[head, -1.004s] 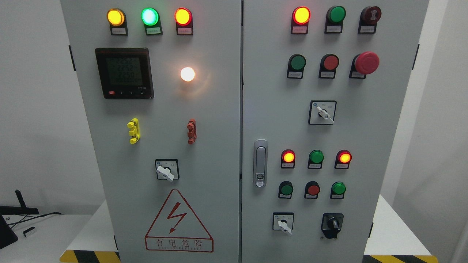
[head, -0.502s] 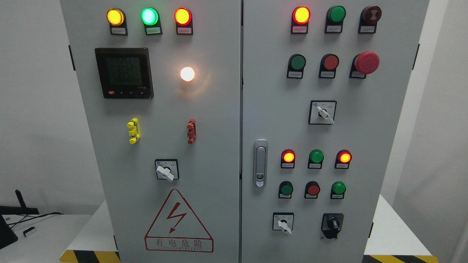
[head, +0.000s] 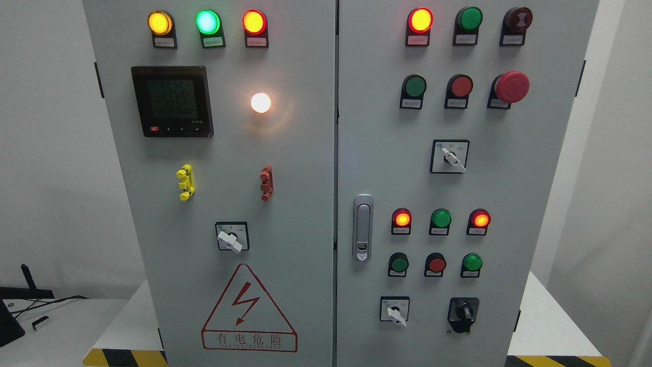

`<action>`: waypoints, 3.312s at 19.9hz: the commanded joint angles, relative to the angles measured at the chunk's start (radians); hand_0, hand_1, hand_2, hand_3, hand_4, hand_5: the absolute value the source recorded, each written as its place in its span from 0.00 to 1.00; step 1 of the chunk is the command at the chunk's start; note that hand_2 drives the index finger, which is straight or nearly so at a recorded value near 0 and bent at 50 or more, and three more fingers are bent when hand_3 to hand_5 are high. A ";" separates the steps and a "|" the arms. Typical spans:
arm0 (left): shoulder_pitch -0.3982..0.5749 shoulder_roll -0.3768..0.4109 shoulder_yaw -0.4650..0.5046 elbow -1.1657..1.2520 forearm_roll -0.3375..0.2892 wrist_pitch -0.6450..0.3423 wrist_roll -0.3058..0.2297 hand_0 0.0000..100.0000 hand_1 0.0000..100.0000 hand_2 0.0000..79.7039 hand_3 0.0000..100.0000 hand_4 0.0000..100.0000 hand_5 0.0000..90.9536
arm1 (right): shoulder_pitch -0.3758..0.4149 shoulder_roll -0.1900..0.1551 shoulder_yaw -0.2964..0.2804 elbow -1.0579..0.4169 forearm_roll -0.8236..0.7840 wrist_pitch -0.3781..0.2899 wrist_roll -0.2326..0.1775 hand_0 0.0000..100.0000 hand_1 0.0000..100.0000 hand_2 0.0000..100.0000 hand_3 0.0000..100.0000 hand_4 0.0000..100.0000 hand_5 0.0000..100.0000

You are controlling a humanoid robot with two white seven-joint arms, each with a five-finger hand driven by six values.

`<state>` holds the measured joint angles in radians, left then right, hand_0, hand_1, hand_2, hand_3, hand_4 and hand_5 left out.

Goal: Trip black knob to open circuit

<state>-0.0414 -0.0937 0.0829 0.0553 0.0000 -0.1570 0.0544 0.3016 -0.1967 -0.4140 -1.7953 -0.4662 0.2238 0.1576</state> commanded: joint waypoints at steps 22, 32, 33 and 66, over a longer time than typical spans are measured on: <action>0.000 0.000 0.000 0.000 -0.031 0.001 0.001 0.12 0.39 0.00 0.00 0.00 0.00 | -0.326 -0.040 0.280 -0.093 0.127 0.055 -0.154 0.18 0.79 0.46 1.00 1.00 0.96; 0.000 0.000 0.000 0.000 -0.031 0.001 0.001 0.12 0.39 0.00 0.00 0.00 0.00 | -0.397 0.031 0.359 -0.069 0.199 0.066 -0.187 0.27 0.73 0.49 1.00 1.00 0.96; 0.000 0.000 0.000 0.000 -0.031 0.001 0.001 0.12 0.39 0.00 0.00 0.00 0.00 | -0.398 0.037 0.368 -0.067 0.204 0.066 -0.187 0.28 0.73 0.48 1.00 1.00 0.96; 0.000 0.000 0.000 0.000 -0.031 0.001 0.001 0.12 0.39 0.00 0.00 0.00 0.00 | -0.473 0.039 0.386 0.100 0.235 0.043 -0.179 0.35 0.74 0.48 1.00 1.00 0.95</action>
<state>-0.0414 -0.0940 0.0828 0.0552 0.0000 -0.1570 0.0544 -0.1648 -0.1599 -0.0077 -1.7228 -0.2321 0.2683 -0.0222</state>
